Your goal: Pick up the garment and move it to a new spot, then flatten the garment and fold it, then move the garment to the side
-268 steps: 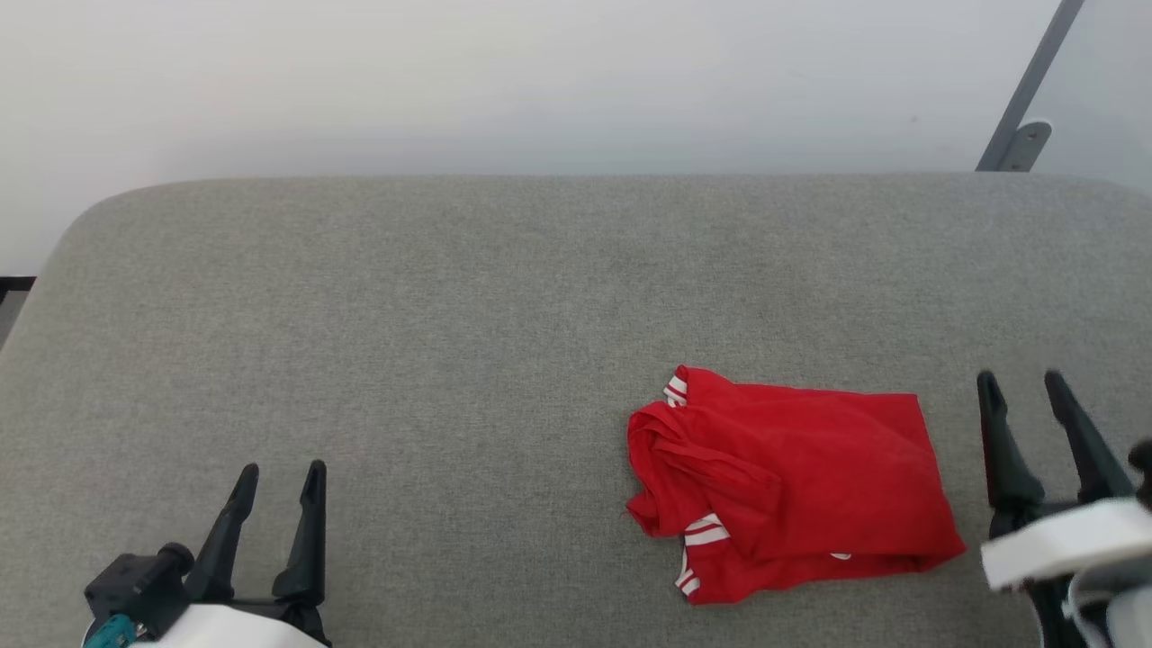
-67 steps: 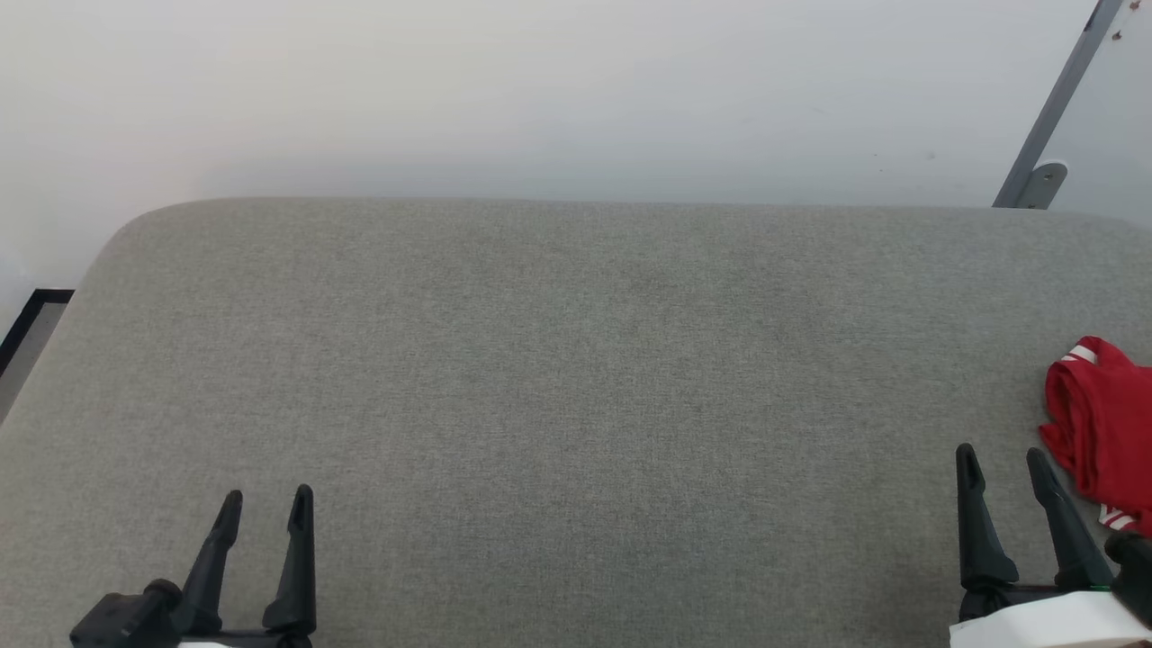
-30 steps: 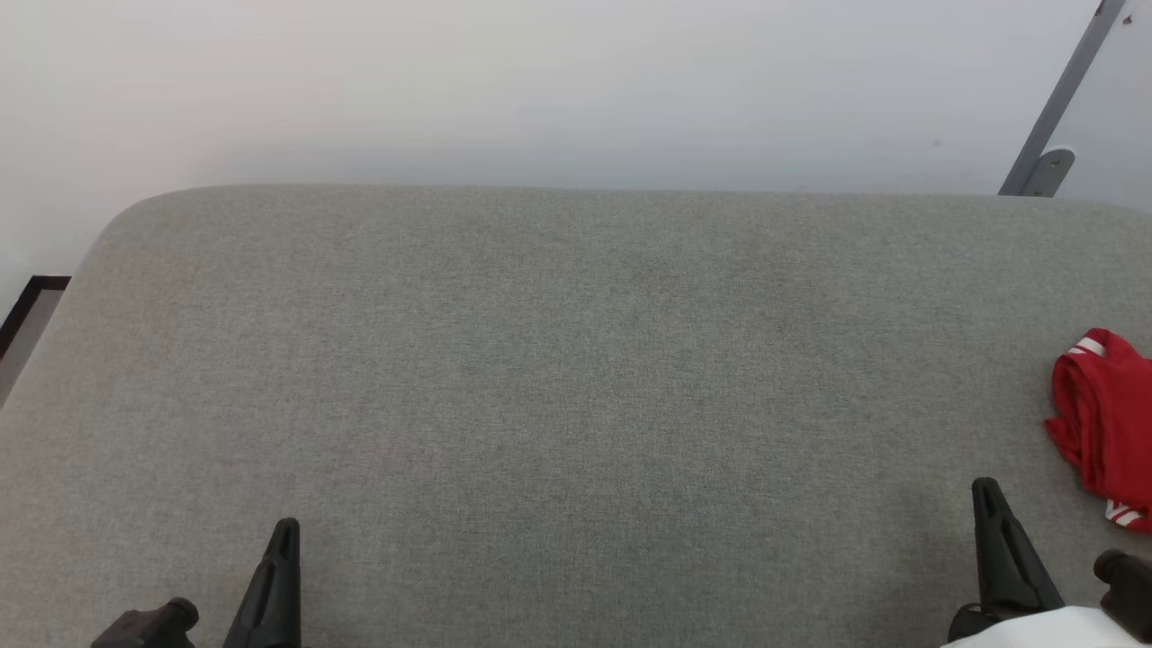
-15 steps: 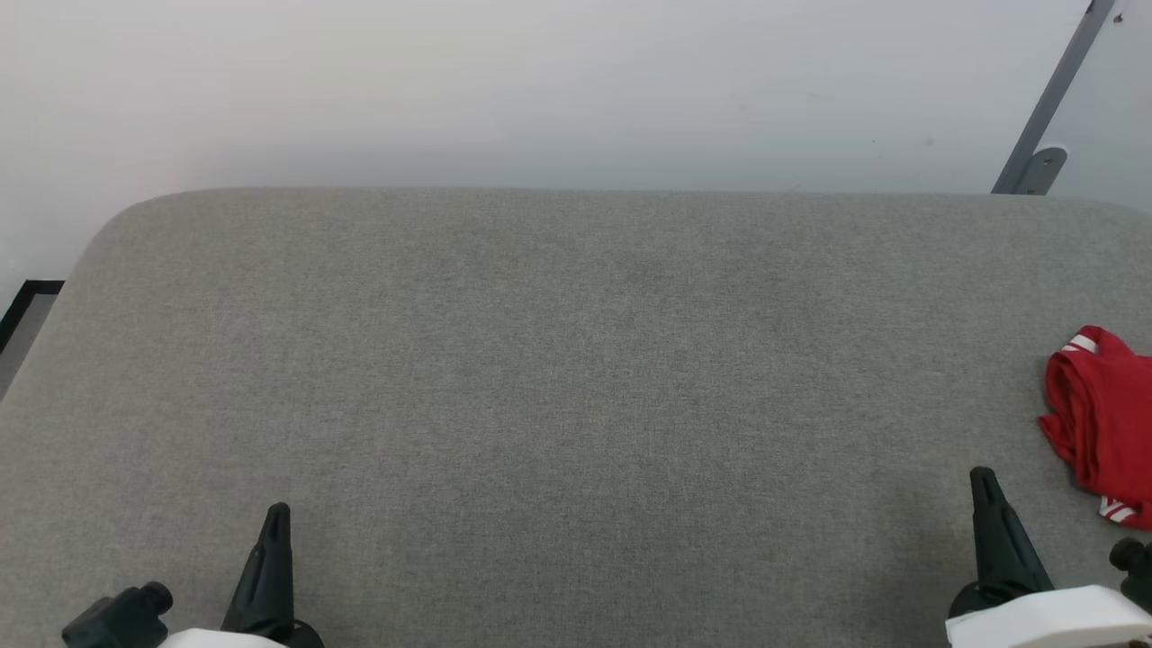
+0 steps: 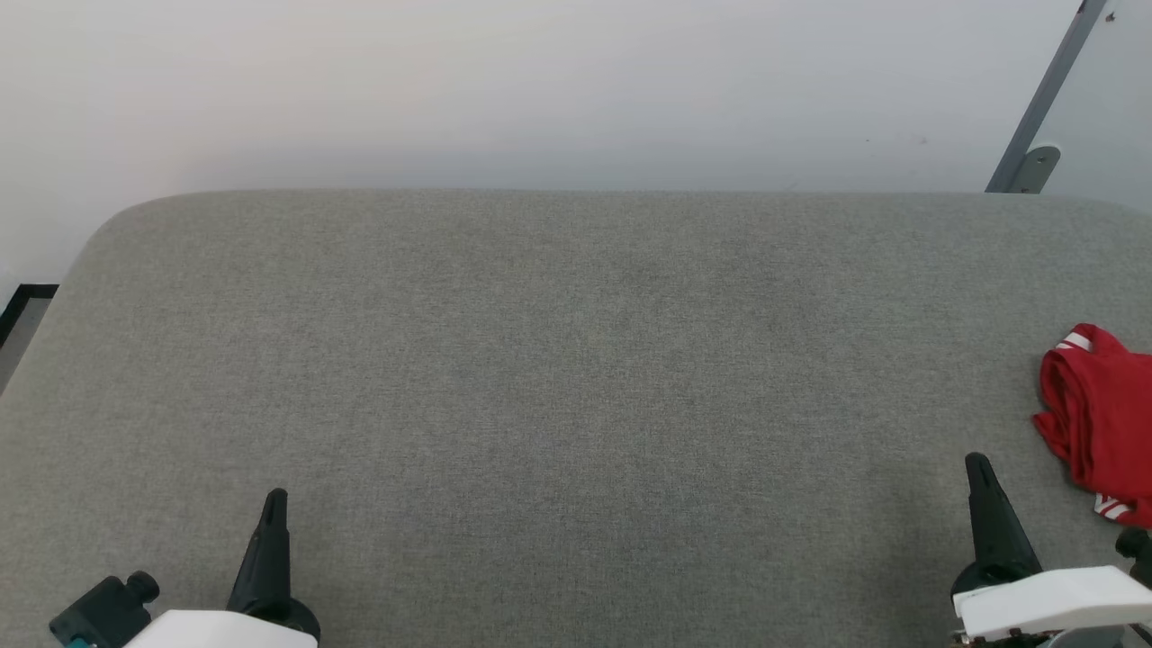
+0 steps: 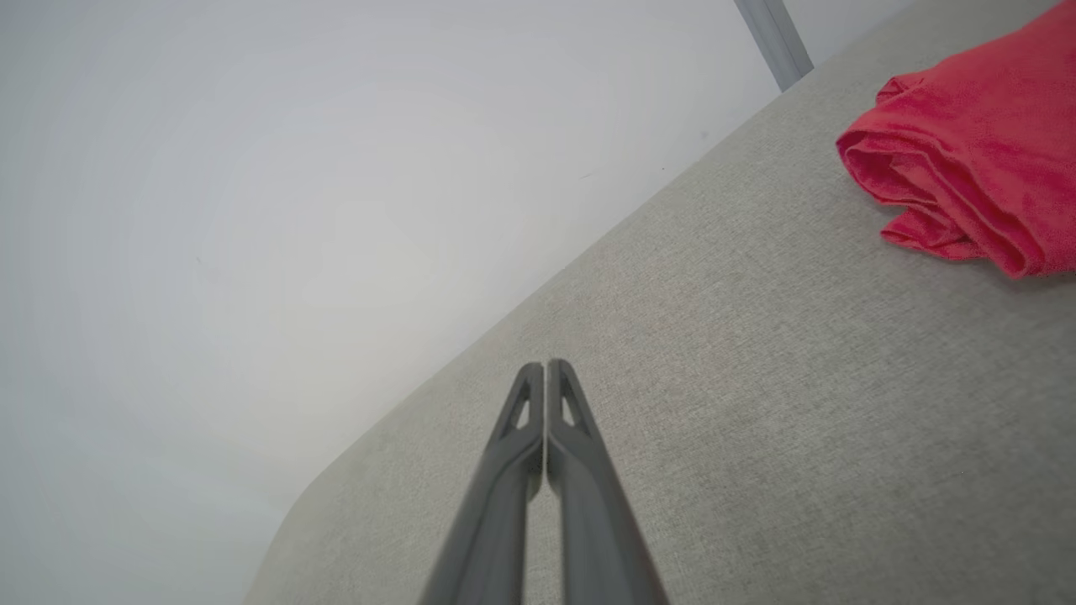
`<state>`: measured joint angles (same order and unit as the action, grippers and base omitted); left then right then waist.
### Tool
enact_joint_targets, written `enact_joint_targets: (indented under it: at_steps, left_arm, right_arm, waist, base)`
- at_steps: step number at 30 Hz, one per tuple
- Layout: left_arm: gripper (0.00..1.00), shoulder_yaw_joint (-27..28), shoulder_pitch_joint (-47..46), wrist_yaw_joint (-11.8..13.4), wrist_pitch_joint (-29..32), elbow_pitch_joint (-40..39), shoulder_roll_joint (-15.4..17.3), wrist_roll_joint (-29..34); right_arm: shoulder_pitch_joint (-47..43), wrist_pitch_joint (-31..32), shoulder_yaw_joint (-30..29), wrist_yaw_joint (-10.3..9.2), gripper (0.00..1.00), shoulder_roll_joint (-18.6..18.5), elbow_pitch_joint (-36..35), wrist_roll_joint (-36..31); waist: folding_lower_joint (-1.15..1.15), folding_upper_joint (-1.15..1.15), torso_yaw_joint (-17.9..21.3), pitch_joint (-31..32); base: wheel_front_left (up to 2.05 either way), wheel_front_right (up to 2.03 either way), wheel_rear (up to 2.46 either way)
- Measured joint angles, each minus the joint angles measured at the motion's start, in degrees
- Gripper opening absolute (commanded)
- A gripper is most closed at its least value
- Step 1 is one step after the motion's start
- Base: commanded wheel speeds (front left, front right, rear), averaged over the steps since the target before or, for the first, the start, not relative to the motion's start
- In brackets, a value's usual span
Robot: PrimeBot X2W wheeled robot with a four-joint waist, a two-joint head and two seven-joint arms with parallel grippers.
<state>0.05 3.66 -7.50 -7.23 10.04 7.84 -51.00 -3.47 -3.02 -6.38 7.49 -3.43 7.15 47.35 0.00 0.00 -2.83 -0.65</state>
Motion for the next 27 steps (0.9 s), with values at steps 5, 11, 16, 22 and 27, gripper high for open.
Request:
enact_joint_targets:
  at_steps: [5, 11, 16, 22, 27]
  left_arm:
    - [0.0, 0.3, -0.7, 0.0, 0.9, 0.4, -0.3, -3.4]
    - [0.0, 0.9, -1.6, 0.0, 2.2, 0.7, -0.6, -7.5]
    - [0.0, 1.2, -2.3, 0.0, 3.1, 0.9, -0.9, -10.6]
    - [0.0, 1.6, -3.1, 0.0, 4.2, 1.3, -1.2, -14.0]
    - [0.0, 2.0, -3.5, 0.0, 4.8, 1.6, -1.5, -16.8]
  right_arm:
    - [0.7, 0.8, 0.0, 0.0, 0.0, 0.0, 0.5, 3.5]
    - [1.8, 1.7, 0.0, 0.0, 0.0, 0.1, 1.0, 8.1]
    - [2.3, 2.4, 0.0, 0.0, 0.0, 0.1, 1.7, 11.2]
    - [3.0, 3.1, -0.1, 0.0, 0.0, 0.2, 2.3, 14.7]
    - [3.8, 3.7, -0.1, 0.0, 0.0, 0.2, 2.6, 17.6]
  waist:
    - [0.0, 0.0, 0.2, 0.0]
    - [0.0, 0.0, 0.4, 0.1]
    - [0.0, 0.0, 0.5, 0.1]
    - [0.0, 0.0, 0.7, 0.1]
    - [0.0, 0.0, 0.9, 0.1]
  base:
    - [0.0, 0.0, 0.0]
    - [0.0, 0.0, 0.0]
    - [0.0, 0.0, 0.0]
    - [0.0, 0.0, 0.0]
    - [0.0, 0.0, 0.0]
